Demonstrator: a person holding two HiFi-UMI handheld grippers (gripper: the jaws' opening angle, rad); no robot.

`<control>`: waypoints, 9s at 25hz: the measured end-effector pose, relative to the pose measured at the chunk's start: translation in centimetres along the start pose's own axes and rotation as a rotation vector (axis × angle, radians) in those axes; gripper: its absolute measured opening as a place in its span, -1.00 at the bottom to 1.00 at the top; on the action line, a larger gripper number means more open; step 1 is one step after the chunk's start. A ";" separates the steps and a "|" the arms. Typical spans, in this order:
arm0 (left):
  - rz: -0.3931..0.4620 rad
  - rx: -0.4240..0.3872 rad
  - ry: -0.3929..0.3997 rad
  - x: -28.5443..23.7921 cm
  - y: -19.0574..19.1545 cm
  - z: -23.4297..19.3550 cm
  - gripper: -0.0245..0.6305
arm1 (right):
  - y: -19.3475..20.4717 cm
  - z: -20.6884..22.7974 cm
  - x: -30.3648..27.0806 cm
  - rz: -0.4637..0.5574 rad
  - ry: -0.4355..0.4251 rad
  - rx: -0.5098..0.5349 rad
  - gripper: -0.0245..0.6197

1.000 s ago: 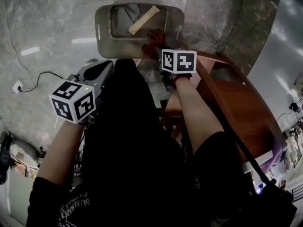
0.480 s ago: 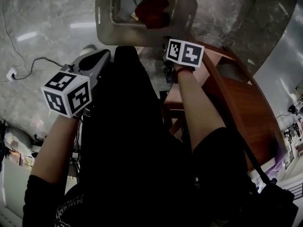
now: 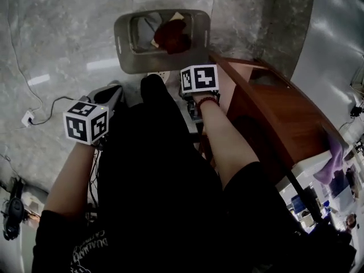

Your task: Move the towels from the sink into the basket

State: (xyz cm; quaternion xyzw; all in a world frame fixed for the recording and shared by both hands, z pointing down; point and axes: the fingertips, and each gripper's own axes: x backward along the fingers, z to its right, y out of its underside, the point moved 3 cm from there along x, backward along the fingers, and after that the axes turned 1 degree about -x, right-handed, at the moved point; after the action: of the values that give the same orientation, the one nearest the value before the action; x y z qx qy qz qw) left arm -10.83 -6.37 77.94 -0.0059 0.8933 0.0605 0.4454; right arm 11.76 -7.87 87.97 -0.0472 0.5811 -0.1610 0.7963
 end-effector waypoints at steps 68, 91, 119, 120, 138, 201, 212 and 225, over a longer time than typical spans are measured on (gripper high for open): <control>0.535 -1.125 1.081 41.5 -5.3 53.0 -0.92 | 34.2 -16.6 61.5 1.720 0.241 -0.274 -0.91; 0.505 -0.972 0.897 23.4 -8.4 64.9 -0.92 | 32.3 8.1 63.9 1.550 0.166 -0.236 -0.91; 0.502 -0.848 0.594 21.0 -9.1 59.1 -0.91 | 26.2 22.8 55.5 1.341 0.173 -0.407 -0.06; 0.508 -0.841 0.588 21.1 -9.2 58.8 -0.91 | 25.8 23.0 55.1 1.325 0.188 -0.402 0.00; 0.570 -0.794 0.640 25.0 -8.9 55.0 -0.91 | 25.5 16.8 56.3 1.337 0.302 -0.348 -0.85; 0.765 -0.306 0.311 33.6 -5.7 18.7 -0.92 | 6.5 -23.1 35.1 0.793 -0.090 0.321 -0.86; 0.655 -0.245 0.181 21.7 -8.9 19.0 -0.92 | 1.6 -14.7 28.9 0.588 -0.192 0.378 -0.86; 0.447 -0.291 0.151 6.2 -4.7 18.2 -0.92 | 1.5 -6.6 18.1 0.540 -0.277 0.468 -0.86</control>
State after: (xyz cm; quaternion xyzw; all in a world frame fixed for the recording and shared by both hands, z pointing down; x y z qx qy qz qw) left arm 0.19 -8.65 61.64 0.1230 0.8850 0.2845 0.3476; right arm 10.81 -11.35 68.97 0.2692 0.4070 -0.0656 0.8704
